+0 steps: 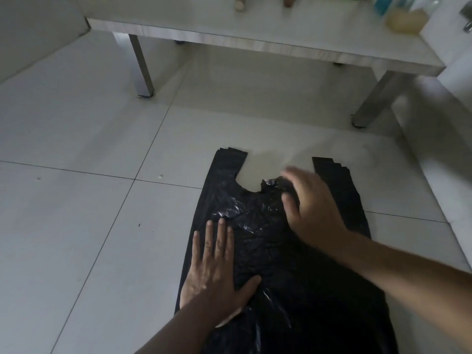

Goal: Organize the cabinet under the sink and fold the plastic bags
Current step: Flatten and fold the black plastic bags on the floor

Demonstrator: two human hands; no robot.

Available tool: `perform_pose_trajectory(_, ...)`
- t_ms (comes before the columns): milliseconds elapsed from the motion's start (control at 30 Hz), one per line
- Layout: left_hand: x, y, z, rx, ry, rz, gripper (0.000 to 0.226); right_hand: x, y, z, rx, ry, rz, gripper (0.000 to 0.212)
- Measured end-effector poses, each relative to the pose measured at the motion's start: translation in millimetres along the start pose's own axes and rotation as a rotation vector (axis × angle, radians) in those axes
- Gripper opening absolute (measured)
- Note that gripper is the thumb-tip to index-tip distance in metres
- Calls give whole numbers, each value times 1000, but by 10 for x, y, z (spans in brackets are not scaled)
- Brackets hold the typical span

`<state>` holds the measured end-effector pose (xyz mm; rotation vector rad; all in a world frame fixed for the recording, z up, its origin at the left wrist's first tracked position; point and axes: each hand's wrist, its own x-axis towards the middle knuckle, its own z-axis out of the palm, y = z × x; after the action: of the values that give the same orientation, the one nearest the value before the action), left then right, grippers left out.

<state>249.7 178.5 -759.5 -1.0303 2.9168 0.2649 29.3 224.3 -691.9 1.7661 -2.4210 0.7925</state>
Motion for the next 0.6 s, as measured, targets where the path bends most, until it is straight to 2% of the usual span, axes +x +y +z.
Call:
perform_pose_trajectory(100,-11,-1,10,11,1,5,99,-719,260,23,-283,-371,219,76)
perform_pose_trajectory(167,-5,-6,31,16,-22,15,100,-951,468,79,-394,-447,370,87)
perform_pose_trajectory(267,10,19,-45,-6,-81,-8,106,-1011,590,106,-400,-416,428,86)
perform_pose_trajectory(333,55,59,-210,-31,-187,-80,111,-1001,606,120,-390,-416,409,84)
perform_pose_trajectory(367,104,88,-315,-6,-232,-113,113,-994,611,123,-380,-430,410,84)
perform_pose_trajectory(433,235,206,-515,101,-217,-157,105,-980,617,97,-369,-469,413,85)
perform_pose_trajectory(533,470,463,-615,218,-18,-2,84,-887,623,31,-407,-386,391,85)
perform_pose_trajectory(600,619,577,-542,216,20,169,78,-827,644,41,-415,-341,372,81)
